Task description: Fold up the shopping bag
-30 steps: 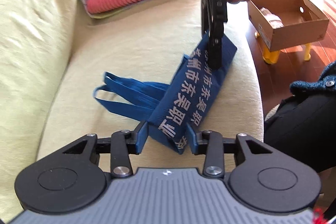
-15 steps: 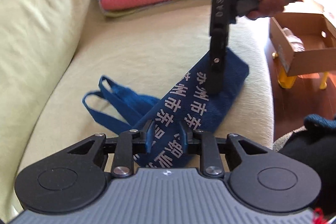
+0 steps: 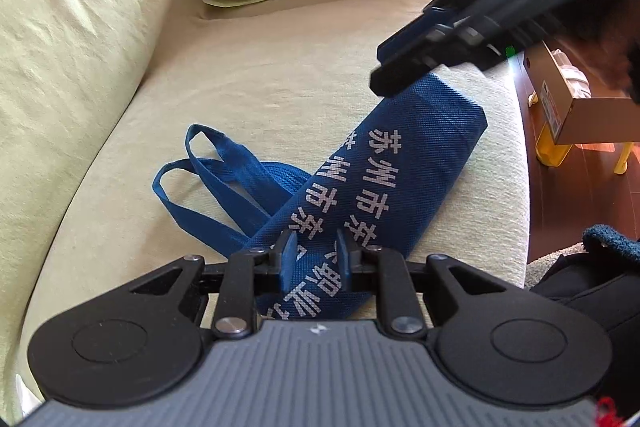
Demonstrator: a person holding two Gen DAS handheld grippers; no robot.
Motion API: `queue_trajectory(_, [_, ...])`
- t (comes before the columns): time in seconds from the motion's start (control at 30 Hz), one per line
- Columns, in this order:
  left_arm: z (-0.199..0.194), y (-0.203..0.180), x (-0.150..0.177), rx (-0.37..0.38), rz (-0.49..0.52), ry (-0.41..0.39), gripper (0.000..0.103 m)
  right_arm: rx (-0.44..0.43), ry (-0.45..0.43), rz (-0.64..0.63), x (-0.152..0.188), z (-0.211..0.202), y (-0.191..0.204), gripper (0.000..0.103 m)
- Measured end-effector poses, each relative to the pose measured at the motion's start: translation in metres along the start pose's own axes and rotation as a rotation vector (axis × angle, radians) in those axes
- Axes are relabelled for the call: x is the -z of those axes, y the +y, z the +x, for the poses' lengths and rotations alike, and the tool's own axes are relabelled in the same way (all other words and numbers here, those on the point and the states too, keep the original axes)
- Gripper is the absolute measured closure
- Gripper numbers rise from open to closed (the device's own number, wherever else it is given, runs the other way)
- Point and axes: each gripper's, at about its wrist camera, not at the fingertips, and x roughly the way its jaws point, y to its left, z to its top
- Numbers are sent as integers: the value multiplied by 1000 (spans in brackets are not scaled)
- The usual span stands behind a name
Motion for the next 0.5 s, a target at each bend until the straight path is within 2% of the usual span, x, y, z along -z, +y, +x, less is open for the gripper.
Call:
queue_trajectory(0.07, [-1, 2, 2, 5, 13, -4, 79, 13, -34, -145, 9, -2, 27, 84])
queue_trajectory(0.13, [-2, 13, 14, 30, 44, -22, 79, 11, -29, -238, 18, 4, 45, 84])
queue_trajectory(0.27, [1, 15, 12, 33, 29, -24, 79, 26, 18, -245, 25, 22, 44, 85])
queue_trajectory(0.37, [3, 18, 11, 45, 16, -22, 79, 19, 45, -200, 22, 27, 35, 85])
queue_trajectory(0.5, [3, 21, 14, 52, -26, -35, 79, 6, 47, -192, 21, 30, 30, 85])
